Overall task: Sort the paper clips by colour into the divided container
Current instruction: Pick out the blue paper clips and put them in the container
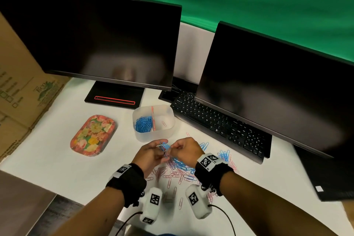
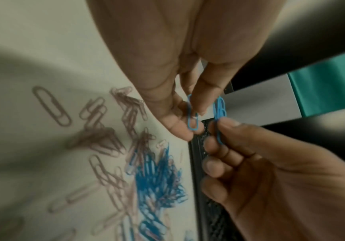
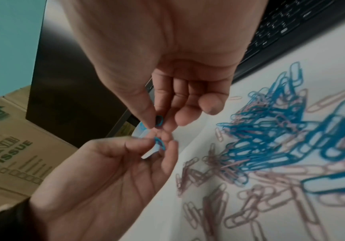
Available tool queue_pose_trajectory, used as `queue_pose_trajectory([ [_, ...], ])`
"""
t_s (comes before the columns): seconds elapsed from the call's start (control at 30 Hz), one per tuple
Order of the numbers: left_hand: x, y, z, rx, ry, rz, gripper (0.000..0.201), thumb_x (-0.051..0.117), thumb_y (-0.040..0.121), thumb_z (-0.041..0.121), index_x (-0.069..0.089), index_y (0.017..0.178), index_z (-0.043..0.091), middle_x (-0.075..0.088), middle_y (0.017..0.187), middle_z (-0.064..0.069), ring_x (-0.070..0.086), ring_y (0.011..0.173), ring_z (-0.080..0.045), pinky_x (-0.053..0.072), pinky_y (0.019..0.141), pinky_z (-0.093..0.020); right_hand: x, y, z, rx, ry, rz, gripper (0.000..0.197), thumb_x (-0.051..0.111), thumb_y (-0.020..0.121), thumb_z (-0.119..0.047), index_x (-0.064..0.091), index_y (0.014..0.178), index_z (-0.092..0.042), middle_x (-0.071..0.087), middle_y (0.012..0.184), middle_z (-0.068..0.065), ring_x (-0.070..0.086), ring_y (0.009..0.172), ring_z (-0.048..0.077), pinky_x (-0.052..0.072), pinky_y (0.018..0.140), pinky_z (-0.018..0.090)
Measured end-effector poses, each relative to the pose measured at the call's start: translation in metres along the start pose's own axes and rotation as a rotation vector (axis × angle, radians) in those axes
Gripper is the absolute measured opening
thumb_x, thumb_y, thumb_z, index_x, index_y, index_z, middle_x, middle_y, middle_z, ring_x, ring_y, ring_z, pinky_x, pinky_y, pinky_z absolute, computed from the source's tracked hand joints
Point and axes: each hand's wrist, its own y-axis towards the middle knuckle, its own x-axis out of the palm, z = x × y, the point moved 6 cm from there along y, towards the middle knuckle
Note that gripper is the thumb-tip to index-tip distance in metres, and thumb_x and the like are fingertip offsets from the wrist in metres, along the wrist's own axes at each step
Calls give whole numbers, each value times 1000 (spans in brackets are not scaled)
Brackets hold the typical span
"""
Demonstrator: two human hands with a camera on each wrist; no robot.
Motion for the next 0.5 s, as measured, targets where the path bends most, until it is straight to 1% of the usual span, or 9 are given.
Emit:
queue_pose_trajectory([
  [0.1, 7, -4, 0, -59, -217, 19, 32, 37, 86, 0, 58, 110, 0, 61, 96, -20, 60, 80, -27, 56, 71, -36, 3, -1, -11, -24, 9, 31, 8, 72, 75, -23, 76, 80, -20, 71, 71, -5, 64, 68, 8, 49, 65, 20],
  [0.17, 7, -5, 5, -65, -268, 54, 29, 41, 87, 10, 59, 108, 2, 59, 94, -18, 58, 76, -26, 50, 72, -38, 2, -3, -20, -68, 22, 6, 13, 69, 76, -21, 77, 87, -20, 73, 75, -6, 67, 71, 3, 50, 67, 16],
  [0.23, 6, -9, 16, -49, -272, 70, 25, 44, 87, 16, 60, 103, 4, 58, 90, -15, 58, 74, -25, 49, 70, -36, -2, -4, -26, -114, 76, -10, 15, 69, 79, -19, 76, 92, -20, 71, 70, -10, 62, 60, -8, 43, 59, 7],
  [0.27, 6, -11, 23, -38, -282, 65, 23, 45, 88, 17, 60, 100, 5, 59, 88, -13, 59, 74, -24, 52, 69, -34, -5, -4, -26, -126, 106, -2, 13, 70, 80, -20, 76, 91, -22, 69, 66, -11, 58, 54, -9, 41, 56, 6],
  [0.3, 7, -14, 32, -21, -296, 55, 21, 46, 89, 18, 60, 98, 6, 59, 86, -11, 60, 75, -23, 54, 69, -32, -11, -4, -26, -133, 132, 21, 10, 71, 79, -24, 75, 88, -25, 68, 65, -10, 56, 52, -7, 41, 56, 9],
  [0.37, 4, -17, 55, 27, -298, 51, 17, 47, 89, 17, 60, 94, 6, 59, 81, -9, 60, 76, -23, 56, 72, -32, -23, 0, -16, -107, 190, 81, 5, 72, 77, -31, 75, 82, -29, 69, 71, -7, 58, 59, 0, 46, 63, 20],
  [0.4, 2, -17, 67, 47, -287, 72, 16, 47, 90, 18, 59, 92, 7, 58, 79, -9, 59, 75, -23, 54, 74, -32, -30, 0, -7, -82, 205, 101, 3, 72, 77, -32, 75, 79, -30, 70, 73, -6, 60, 63, 4, 48, 65, 24],
  [0.43, -3, -15, 78, 58, -281, 112, 15, 46, 91, 19, 57, 92, 8, 57, 79, -9, 58, 74, -23, 53, 76, -34, -36, 0, 1, -65, 203, 117, 3, 72, 78, -30, 74, 76, -31, 71, 74, -6, 62, 67, 7, 48, 67, 25],
  [0.5, -15, -5, 95, 55, -266, 211, 17, 46, 95, 26, 51, 101, 11, 57, 82, -11, 58, 75, -25, 51, 79, -37, -47, -3, 19, -18, 171, 144, 9, 69, 80, -27, 73, 73, -30, 71, 74, -6, 64, 73, 13, 51, 70, 28],
])
